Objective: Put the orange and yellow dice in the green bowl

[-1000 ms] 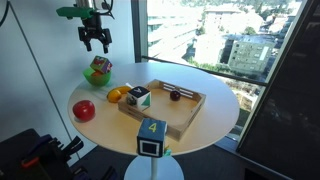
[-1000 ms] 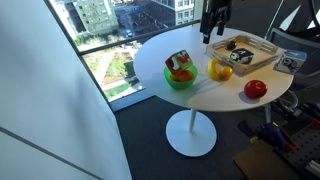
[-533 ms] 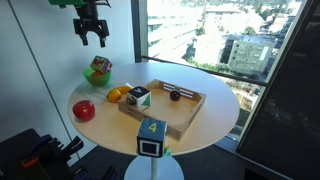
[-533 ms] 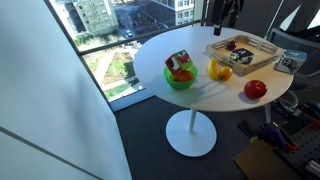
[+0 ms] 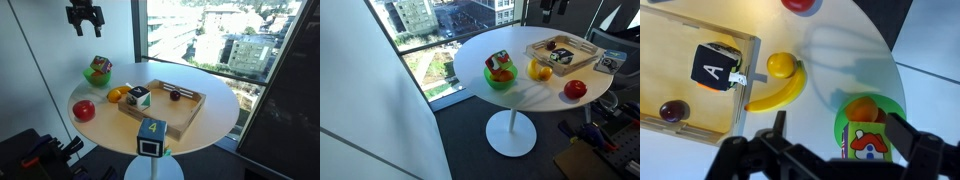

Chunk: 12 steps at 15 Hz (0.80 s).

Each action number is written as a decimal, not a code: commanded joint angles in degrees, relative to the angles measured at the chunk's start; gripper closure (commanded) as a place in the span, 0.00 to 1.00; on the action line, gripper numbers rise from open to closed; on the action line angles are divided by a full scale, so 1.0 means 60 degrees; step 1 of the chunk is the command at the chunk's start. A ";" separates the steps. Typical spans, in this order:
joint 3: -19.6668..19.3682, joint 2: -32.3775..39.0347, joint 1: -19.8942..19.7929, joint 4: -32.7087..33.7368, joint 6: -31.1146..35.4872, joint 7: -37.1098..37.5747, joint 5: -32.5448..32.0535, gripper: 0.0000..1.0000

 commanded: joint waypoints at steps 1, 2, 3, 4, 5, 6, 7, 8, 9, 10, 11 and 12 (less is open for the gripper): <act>-0.0045 -0.0725 -0.0055 -0.0293 -0.0296 -0.0109 0.0212 0.00; -0.0047 -0.0878 -0.0046 -0.0353 -0.0311 -0.0128 0.0223 0.00; -0.0053 -0.1030 -0.0034 -0.0422 -0.0311 -0.0155 0.0264 0.00; -0.0048 -0.1198 -0.0031 -0.0509 -0.0303 -0.0132 0.0270 0.00; -0.0054 -0.1348 -0.0026 -0.0600 -0.0270 -0.0131 0.0302 0.00; -0.0065 -0.1506 -0.0021 -0.0693 -0.0240 -0.0128 0.0353 0.00; -0.0086 -0.1637 -0.0010 -0.0783 -0.0215 -0.0158 0.0424 0.00; -0.0111 -0.1750 -0.0004 -0.0862 -0.0252 -0.0189 0.0509 0.00; -0.0130 -0.1838 0.0002 -0.0914 -0.0290 -0.0220 0.0589 0.00; -0.0148 -0.1921 -0.0001 -0.0977 -0.0336 -0.0229 0.0649 0.00; -0.0191 -0.1974 0.0009 -0.1012 -0.0433 -0.0289 0.0767 0.00; -0.0214 -0.2016 0.0007 -0.1052 -0.0491 -0.0316 0.0833 0.00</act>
